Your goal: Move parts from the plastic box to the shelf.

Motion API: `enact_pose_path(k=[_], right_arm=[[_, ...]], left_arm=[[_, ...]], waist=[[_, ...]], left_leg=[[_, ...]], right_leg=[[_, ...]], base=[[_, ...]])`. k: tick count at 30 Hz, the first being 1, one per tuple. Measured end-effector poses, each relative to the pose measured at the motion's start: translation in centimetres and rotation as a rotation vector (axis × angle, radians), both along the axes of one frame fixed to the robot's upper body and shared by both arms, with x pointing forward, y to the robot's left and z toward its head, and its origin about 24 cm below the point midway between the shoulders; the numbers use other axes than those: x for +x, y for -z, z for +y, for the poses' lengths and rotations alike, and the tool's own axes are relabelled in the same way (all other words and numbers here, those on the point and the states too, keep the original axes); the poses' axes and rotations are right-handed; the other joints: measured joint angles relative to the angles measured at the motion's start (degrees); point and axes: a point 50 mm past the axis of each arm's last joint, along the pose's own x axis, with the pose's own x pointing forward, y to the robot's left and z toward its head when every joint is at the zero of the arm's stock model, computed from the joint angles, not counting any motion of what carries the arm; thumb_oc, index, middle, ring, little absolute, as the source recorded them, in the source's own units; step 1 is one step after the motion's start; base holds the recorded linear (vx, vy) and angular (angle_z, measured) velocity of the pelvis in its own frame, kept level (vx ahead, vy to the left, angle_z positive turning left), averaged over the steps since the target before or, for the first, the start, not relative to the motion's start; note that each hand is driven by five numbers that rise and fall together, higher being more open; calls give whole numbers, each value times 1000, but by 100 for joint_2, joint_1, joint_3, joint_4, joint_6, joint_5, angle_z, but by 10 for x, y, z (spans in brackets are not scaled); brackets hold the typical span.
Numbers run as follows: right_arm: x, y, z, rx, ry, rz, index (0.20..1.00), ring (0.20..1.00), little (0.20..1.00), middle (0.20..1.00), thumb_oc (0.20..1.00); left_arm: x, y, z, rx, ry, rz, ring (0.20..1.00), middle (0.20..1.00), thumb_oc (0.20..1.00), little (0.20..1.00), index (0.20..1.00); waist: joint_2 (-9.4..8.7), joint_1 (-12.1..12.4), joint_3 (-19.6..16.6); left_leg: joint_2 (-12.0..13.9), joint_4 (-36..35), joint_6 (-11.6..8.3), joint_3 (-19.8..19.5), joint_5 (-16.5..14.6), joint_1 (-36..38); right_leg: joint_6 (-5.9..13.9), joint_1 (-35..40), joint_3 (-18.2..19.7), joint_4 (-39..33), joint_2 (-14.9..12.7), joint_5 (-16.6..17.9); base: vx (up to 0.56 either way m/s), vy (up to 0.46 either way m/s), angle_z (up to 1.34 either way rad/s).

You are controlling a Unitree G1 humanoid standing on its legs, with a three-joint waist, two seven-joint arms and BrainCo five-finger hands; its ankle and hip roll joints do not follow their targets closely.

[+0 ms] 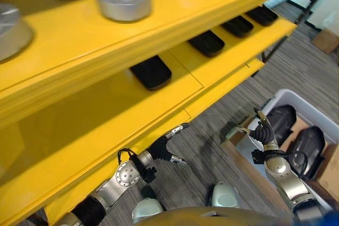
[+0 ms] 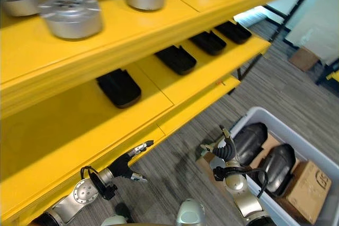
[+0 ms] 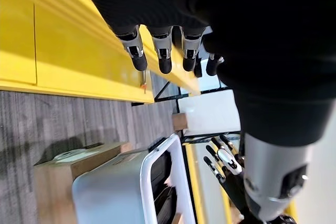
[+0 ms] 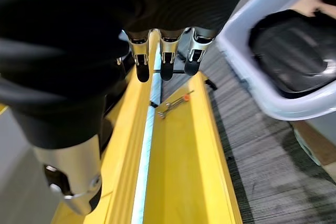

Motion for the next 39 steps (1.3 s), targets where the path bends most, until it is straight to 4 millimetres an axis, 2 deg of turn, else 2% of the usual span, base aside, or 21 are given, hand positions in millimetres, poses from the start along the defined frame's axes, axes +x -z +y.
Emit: enact_pose_path(k=[2, 3, 4, 5, 6, 7, 8, 9, 12, 18, 23, 24, 28, 29, 30, 31, 33, 35, 36, 37, 39], right_arm=[[4, -3, 5, 1, -22, -13, 1000, 1000, 1000, 1000, 1000], [7, -6, 4, -5, -22, -22, 1000, 1000, 1000, 1000, 1000], [10, -8, 4, -9, -22, -28, 1000, 1000, 1000, 1000, 1000], [8, -8, -2, -34, -12, -20, 1000, 1000, 1000, 1000, 1000], [7, -9, -7, -63, -8, -21, 1000, 1000, 1000, 1000, 1000], [6, -11, -14, -103, -4, -24, 1000, 1000, 1000, 1000, 1000], [4, -13, -26, -162, 19, -23, 1000, 1000, 1000, 1000, 1000], [1, -10, -29, -168, 37, -9, 1000, 1000, 1000, 1000, 1000], [-5, -5, -36, -183, 72, 16, 1000, 1000, 1000, 1000, 1000], [-7, -3, -41, -202, 108, 16, 1000, 1000, 1000, 1000, 1000], [-5, -6, -40, -223, 102, -17, 1000, 1000, 1000, 1000, 1000], [-5, -7, -40, -223, 105, -20, 1000, 1000, 1000, 1000, 1000], [-3, -7, -41, -222, 98, -27, 1000, 1000, 1000, 1000, 1000], [0, -9, -37, -212, 70, -39, 1000, 1000, 1000, 1000, 1000], [2, -10, -34, -204, 56, -52, 1000, 1000, 1000, 1000, 1000], [2, -10, -33, -198, 48, -57, 1000, 1000, 1000, 1000, 1000], [-4, -3, -30, -185, 20, -22, 1000, 1000, 1000, 1000, 1000], [-12, 2, -32, -183, 18, 7, 1000, 1000, 1000, 1000, 1000], [-18, 6, -35, -182, 26, 30, 1000, 1000, 1000, 1000, 1000], [-20, 8, -34, -175, 29, 35, 1000, 1000, 1000, 1000, 1000], [-19, 10, -28, -144, 41, 30, 1000, 1000, 1000, 1000, 1000]], left_arm=[[0, 0, 6, 0, -44, -6, 1000, 1000, 1000, 1000, 1000], [1, -1, 4, -21, -67, -12, 1000, 1000, 1000, 1000, 1000], [1, 0, 3, -43, -84, -6, 1000, 1000, 1000, 1000, 1000], [6, -3, -4, -96, -101, -15, 1000, 1000, 1000, 1000, 1000], [8, -5, -7, -116, -106, -25, 1000, 1000, 1000, 1000, 1000], [10, -7, -10, -139, -115, -37, 1000, 1000, 1000, 1000, 1000], [12, -9, -13, -174, -134, -41, 1000, 1000, 1000, 1000, 1000], [12, -10, -12, -181, -139, -41, 1000, 1000, 1000, 1000, 1000], [16, -14, -7, -241, -198, -55, 1000, 1000, 1000, 1000, 1000], [19, -17, -9, -318, -250, -47, 1000, 1000, 1000, 1000, 1000], [21, -19, -7, -343, -265, -44, 1000, 1000, 1000, 1000, 1000], [22, -20, -7, -344, -265, -46, 1000, 1000, 1000, 1000, 1000], [22, -20, -4, -355, -311, -60, 1000, 1000, 1000, 1000, 1000], [23, -22, 1, -367, -362, -79, 1000, 1000, 1000, 1000, 1000], [23, -23, 6, -374, -399, -94, 1000, 1000, 1000, 1000, 1000], [24, -25, 11, -375, -424, -107, 1000, 1000, 1000, 1000, 1000], [26, -32, 21, -390, -476, -147, 1000, 1000, 1000, 1000, 1000], [26, -36, 26, -410, -498, -164, 1000, 1000, 1000, 1000, 1000], [29, -40, 25, -435, -497, -170, 1000, 1000, 1000, 1000, 1000], [29, -41, 24, -443, -489, -170, 1000, 1000, 1000, 1000, 1000], [27, -38, 21, -447, -480, -156, 1000, 1000, 1000, 1000, 1000]], waist=[[-22, 65, -28], [59, 27, -34], [128, -48, -54], [60, -128, -89], [83, -171, -93], [159, -255, -109], [340, -336, -147], [404, -435, -205], [295, -562, -186], [314, -738, -173], [380, -777, -129], [406, -781, -114], [373, -745, -63], [232, -666, -3], [221, -596, 1], [209, -578, 20], [136, -520, 72], [128, -565, 81], [172, -572, 54], [217, -553, 39], [279, -505, 35]], left_leg=[[192, 284, -11, 102, -10, 8], [445, 559, -9, 38, -8, -7], [761, 1043, 8, -31, 0, -166], [754, 1148, -286, -474, -246, -358], [602, 896, -353, -562, -200, -379], [498, 709, -378, -545, -111, -401], [354, 519, -317, -491, 118, -497], [404, 396, -279, -307, 109, -409], [469, 274, -314, -366, 275, -351], [486, 214, -399, -241, 425, -208], [630, 216, -509, -309, 933, -116], [669, 219, -526, -394, 1037, -105], [818, 787, -499, -1391, 1336, -56], [513, 990, -526, -2412, 982, -117], [169, 842, -558, -2956, 453, -110], [10, 689, -571, -3098, 289, -142], [-550, 581, -473, -3531, -17, -285], [-839, 692, -381, -3542, -121, -514], [-902, 750, -342, -3444, -93, -783], [-905, 724, -316, -3297, -76, -902], [-915, 428, -321, -3059, -14, -1069]], right_leg=[[-190, 227, -138, -702, 323, -173], [-218, 321, -114, -1114, 590, -187], [-373, 355, -11, -1340, 814, -113], [-525, 380, 287, -1569, 937, -45], [-562, 377, 353, -1621, 989, -27], [-579, 372, 408, -1669, 1094, -18], [-609, 339, 476, -1681, 1300, -31], [-637, 342, 468, -1662, 1375, -75], [-672, 66, 599, -1385, 1443, -273], [-665, -266, 798, -763, 1374, -659], [-765, -482, 1042, -487, 1496, -812], [-767, -515, 1137, -473, 1554, -815], [-893, -452, 1721, -415, 1734, -781], [-1258, -397, 2305, -521, 1812, -662], [-1266, -372, 2587, -682, 1819, -517], [-1199, -315, 2664, -863, 1812, -377], [-1210, 13, 2992, -1263, 1865, -186], [-1159, 286, 2919, -1545, 1885, -130], [-1247, 320, 2799, -1607, 1943, -225], [-1312, 320, 2759, -1606, 1955, -273], [-1295, 315, 2755, -1599, 1955, -304]], base=[[-1, -269, -133], [11, -255, -112], [15, -392, -137], [19, -396, -103], [27, -375, -90], [48, -283, -56], [58, -291, -36], [60, -275, -27], [56, -278, -25], [32, -250, -24], [27, -224, -36], [53, -140, -49], [92, -107, -81], [77, -78, -143], [69, -81, -147], [127, -88, -123], [105, -73, -85], [92, -25, -22], [151, -11, 13], [178, 21, 19], [153, 44, 11]])
